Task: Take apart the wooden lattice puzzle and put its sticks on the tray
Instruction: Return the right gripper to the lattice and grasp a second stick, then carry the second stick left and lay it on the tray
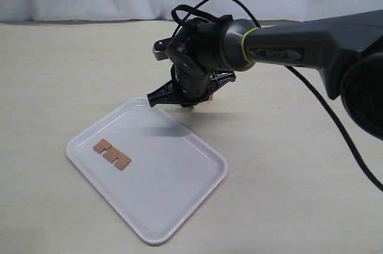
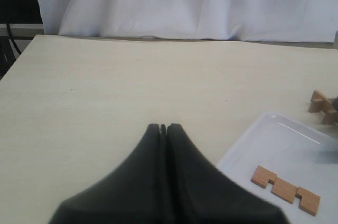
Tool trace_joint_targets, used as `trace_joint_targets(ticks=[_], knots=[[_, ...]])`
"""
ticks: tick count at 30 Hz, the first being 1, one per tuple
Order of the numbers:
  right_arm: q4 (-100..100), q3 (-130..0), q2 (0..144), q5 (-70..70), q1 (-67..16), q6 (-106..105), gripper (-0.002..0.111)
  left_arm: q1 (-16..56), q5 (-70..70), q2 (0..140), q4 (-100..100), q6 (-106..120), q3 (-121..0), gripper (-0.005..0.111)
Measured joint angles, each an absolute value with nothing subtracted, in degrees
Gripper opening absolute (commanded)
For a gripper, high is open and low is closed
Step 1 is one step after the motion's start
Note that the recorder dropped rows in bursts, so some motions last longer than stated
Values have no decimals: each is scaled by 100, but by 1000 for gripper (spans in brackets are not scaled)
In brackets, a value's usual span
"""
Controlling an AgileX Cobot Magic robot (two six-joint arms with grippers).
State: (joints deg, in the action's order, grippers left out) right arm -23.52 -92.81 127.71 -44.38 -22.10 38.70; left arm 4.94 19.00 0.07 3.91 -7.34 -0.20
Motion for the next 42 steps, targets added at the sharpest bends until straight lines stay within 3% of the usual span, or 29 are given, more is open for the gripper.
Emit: trace_joint_targets(ticks=[11, 19, 27, 42], knots=[[-2176, -9281, 12088, -4514, -2267, 3268, 4, 494, 1900, 7, 391, -734, -20, 0], [-2245, -9152, 11761, -4408, -2972, 2651, 4, 494, 1900, 7, 391, -734, -20, 0], [-1748, -9140, 11771, -4159, -3706, 1866, 4, 494, 1900, 7, 391, -734, -20, 0], [-857, -9118, 12431, -4325, -3793, 792, 5, 494, 1900, 7, 391, -734, -20, 0]])
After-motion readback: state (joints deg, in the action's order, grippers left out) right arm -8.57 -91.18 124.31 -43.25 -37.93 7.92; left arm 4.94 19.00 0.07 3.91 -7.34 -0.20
